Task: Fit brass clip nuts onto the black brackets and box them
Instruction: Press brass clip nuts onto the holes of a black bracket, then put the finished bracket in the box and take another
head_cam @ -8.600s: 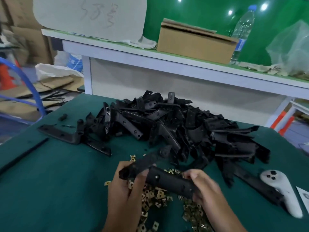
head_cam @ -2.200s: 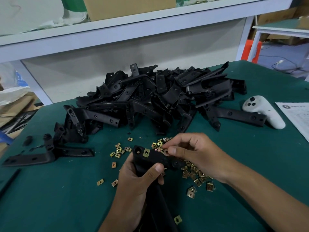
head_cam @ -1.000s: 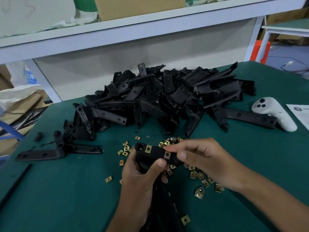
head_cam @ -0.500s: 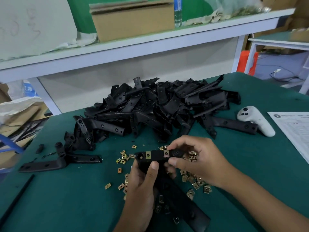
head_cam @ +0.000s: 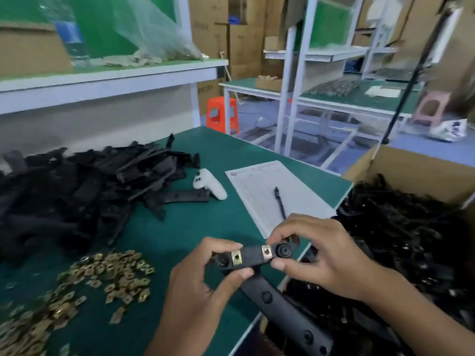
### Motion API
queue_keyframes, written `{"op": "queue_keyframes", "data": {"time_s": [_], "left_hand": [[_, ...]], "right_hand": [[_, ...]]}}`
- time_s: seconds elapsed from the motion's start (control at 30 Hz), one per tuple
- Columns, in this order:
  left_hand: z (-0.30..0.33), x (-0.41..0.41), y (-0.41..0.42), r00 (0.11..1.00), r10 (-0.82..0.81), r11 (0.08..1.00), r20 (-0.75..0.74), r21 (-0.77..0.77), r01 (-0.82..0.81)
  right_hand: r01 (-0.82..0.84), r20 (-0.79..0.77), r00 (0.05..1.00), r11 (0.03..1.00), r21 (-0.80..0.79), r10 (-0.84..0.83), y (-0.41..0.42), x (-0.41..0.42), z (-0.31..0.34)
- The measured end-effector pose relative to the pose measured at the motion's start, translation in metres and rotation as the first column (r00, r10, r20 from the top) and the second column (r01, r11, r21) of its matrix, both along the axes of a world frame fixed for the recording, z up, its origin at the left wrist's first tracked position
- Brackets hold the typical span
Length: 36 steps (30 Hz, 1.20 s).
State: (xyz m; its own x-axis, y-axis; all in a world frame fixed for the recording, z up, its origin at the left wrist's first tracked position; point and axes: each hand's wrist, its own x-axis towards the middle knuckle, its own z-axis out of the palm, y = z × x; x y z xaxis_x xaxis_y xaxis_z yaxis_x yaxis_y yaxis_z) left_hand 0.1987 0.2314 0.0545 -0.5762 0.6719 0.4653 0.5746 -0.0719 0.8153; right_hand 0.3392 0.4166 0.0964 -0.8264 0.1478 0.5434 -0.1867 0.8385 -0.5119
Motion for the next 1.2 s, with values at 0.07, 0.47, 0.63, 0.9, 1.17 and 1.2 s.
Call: {"op": "queue_keyframes", "data": {"time_s": [0.07,0.47,0.63,0.9,1.17,1.2], "left_hand": [[-0.003,0.026,0.038,0.995,-0.098,0.995,-0.012,-0.016,0.097],[-0.031,0.088,0.134,0.941,-0.267,0.948,-0.209,-0.232,0.218],[-0.031,0.038,0.077,0.956,-0.059,0.986,-0.287,-0.168,0.011],[-0.028,-0.106,-0.122,0.796,0.575,0.783,-0.188,-0.154,-0.602],[-0.064,-0.160,-0.192,0.486,0.864,0.415,-0.129,-0.362,-0.835],[-0.067,-0.158,-0.190,0.458,0.874,0.397,-0.162,-0.305,-0.866]], "right_hand": [[0.134,0.027,0.991,0.991,0.006,-0.134,0.022,0.043,-0.004],[0.604,0.155,0.788,0.797,-0.006,-0.596,0.074,0.175,-0.058],[0.538,0.266,0.824,0.838,-0.089,-0.501,0.072,0.150,-0.085],[0.195,0.217,0.963,0.968,-0.158,-0.159,0.018,-0.045,-0.119],[-0.229,0.240,0.933,0.957,-0.176,0.267,-0.111,-0.231,-0.051],[-0.227,0.295,0.919,0.963,-0.146,0.262,-0.123,-0.252,-0.052]]}}
